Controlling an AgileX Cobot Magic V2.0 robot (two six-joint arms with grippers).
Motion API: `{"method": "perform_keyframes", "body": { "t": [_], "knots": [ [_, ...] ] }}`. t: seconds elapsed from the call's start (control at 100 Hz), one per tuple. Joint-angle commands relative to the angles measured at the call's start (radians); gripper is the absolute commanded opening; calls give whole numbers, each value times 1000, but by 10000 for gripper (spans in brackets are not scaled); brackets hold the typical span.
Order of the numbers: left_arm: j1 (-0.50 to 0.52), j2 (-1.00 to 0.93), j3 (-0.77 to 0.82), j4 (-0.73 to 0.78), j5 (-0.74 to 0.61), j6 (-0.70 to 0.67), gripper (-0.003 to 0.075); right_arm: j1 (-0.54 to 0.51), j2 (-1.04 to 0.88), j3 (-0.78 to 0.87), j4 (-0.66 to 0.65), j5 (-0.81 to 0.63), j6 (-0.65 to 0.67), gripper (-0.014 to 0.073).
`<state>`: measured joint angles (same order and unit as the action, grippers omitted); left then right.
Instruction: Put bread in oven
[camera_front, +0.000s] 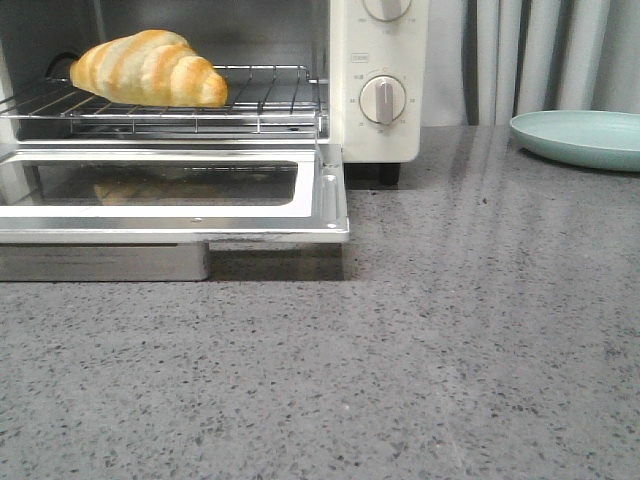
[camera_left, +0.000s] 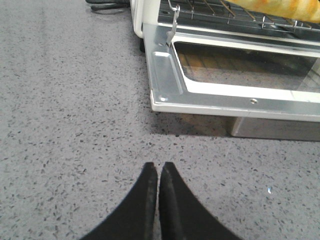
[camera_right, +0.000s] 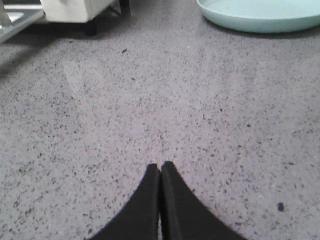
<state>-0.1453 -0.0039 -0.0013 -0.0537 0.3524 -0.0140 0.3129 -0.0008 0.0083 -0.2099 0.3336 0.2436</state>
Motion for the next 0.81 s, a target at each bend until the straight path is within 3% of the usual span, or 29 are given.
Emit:
{"method": "perform_keyframes", "body": {
  "t": [0.0,0.8],
  "knots": [
    [2,-29,25,-16,-37,-9,-21,-9,-32,16,-14,-30,1,-69],
    [2,-29,25,-16,-38,-9,-21,-10,-28,16,-21,-40,1,-69]
  ]
}}
